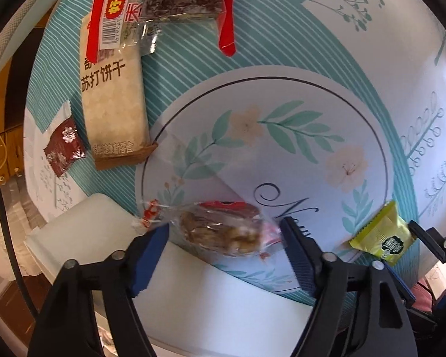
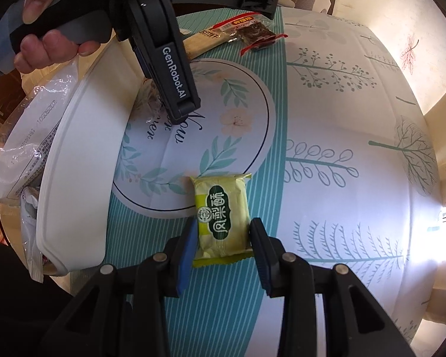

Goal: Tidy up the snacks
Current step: 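Close the left tool on the nut bar and lift it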

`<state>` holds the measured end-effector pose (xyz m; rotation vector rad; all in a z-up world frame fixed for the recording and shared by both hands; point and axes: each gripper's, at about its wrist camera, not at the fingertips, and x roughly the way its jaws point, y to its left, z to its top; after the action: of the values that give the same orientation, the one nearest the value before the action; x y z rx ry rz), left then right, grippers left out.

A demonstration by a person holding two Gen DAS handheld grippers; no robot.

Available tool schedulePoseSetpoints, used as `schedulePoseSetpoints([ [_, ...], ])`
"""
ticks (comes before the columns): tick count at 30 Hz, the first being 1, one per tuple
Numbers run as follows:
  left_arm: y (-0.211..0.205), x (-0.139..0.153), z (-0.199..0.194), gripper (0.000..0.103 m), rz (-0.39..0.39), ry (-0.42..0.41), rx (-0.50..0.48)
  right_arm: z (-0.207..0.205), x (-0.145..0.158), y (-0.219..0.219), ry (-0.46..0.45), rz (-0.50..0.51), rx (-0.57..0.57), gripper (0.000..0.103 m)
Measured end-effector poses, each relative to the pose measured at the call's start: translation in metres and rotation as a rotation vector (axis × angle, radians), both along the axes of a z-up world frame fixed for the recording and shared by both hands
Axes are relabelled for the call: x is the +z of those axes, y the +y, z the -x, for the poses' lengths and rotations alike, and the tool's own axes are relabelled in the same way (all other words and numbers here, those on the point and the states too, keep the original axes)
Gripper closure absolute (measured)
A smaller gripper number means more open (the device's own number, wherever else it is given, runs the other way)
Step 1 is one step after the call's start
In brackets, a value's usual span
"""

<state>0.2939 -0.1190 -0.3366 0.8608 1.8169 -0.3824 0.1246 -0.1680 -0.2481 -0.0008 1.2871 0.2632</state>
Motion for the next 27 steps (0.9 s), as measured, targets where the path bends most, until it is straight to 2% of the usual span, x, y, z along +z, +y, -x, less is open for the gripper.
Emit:
schedulePoseSetpoints([
  [3, 0.006, -0.001, -0.005, 0.043, 0.034, 0.032, 0.059, 0.002, 0.000, 0.000, -0.002, 0.000, -0.002, 0.067],
  [12, 0.016, 0.001, -0.004, 0.050, 0.057, 0.012, 0.118, 0.015, 0.011, 0.007, -0.020, 0.001, 0.002, 0.067],
  [13, 0.017, 0.000, -0.003, 0.053, 0.057, 0.012, 0.123, 0.016, 0.012, 0.007, -0.022, 0.001, 0.002, 0.067],
  [22, 0.030, 0.020, 0.008, 0.054, 0.077, -0.002, 0.117, 0.022, 0.023, 0.005, -0.043, 0.005, -0.004, 0.068],
  [27, 0.040, 0.041, 0.017, 0.055, 0.099, -0.013, 0.124, 0.023, 0.031, 0.006, -0.060, 0.001, -0.003, 0.069],
])
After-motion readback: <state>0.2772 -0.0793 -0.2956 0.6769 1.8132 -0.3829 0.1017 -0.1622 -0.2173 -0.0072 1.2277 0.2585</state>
